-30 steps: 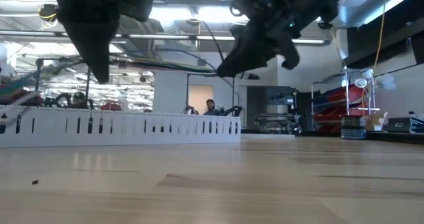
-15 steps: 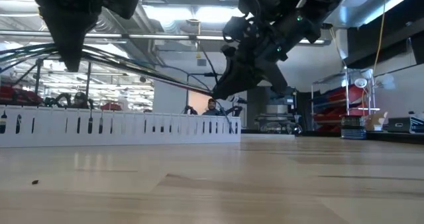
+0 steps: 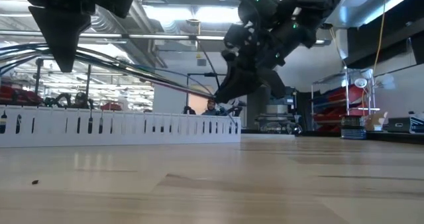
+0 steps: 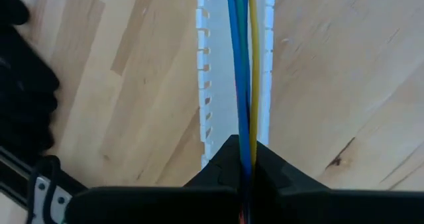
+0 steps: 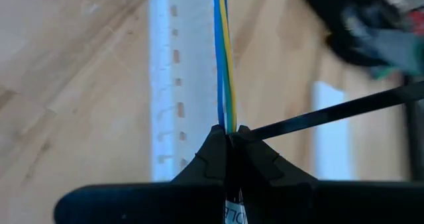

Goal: Ziptie cables
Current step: Put the ziptied cables into the white cable duct, then close the white cable duct

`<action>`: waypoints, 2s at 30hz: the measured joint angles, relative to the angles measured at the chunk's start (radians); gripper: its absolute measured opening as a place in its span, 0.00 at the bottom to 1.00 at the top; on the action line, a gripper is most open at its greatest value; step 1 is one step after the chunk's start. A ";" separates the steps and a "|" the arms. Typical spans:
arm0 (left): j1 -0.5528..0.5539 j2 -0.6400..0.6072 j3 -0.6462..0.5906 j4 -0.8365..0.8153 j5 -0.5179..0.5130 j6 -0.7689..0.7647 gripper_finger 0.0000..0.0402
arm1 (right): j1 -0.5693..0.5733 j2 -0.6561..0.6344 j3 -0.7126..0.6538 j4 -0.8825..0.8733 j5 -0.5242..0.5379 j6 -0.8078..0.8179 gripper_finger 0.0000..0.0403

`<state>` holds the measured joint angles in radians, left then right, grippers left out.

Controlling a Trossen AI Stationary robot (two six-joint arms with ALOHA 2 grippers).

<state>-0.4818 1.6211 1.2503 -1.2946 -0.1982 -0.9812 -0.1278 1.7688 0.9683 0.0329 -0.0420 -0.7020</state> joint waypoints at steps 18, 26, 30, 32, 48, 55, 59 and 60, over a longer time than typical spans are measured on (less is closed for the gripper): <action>-0.011 0.029 -0.061 0.004 -0.022 0.144 0.00 | -0.005 0.114 -0.001 0.088 -0.039 0.042 0.03; -0.010 0.031 -0.172 0.150 0.085 0.189 0.00 | -0.004 0.115 0.000 0.094 -0.049 0.042 0.04; -0.010 0.031 -0.224 0.227 0.098 0.226 0.00 | -0.004 0.115 0.000 0.090 -0.049 0.042 0.04; -0.010 0.031 -0.243 0.247 0.099 0.225 0.02 | -0.004 0.115 0.000 0.090 -0.048 0.042 0.04; -0.012 -0.021 -0.245 0.247 0.243 0.153 0.39 | -0.007 0.086 -0.006 0.049 0.014 0.041 0.33; -0.049 -0.120 -0.227 0.250 0.138 0.094 0.37 | -0.006 -0.021 -0.006 -0.002 -0.002 0.096 0.47; -0.074 -0.135 -0.224 0.256 0.089 0.070 0.36 | -0.005 -0.030 -0.005 -0.017 -0.006 0.110 0.49; -0.076 -0.132 -0.225 0.256 0.089 0.073 0.36 | -0.004 -0.030 -0.005 -0.017 -0.007 0.116 0.49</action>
<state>-0.5577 1.4888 1.0252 -1.0389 -0.1097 -0.9083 -0.1322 1.7386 0.9638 0.0158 -0.0490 -0.5858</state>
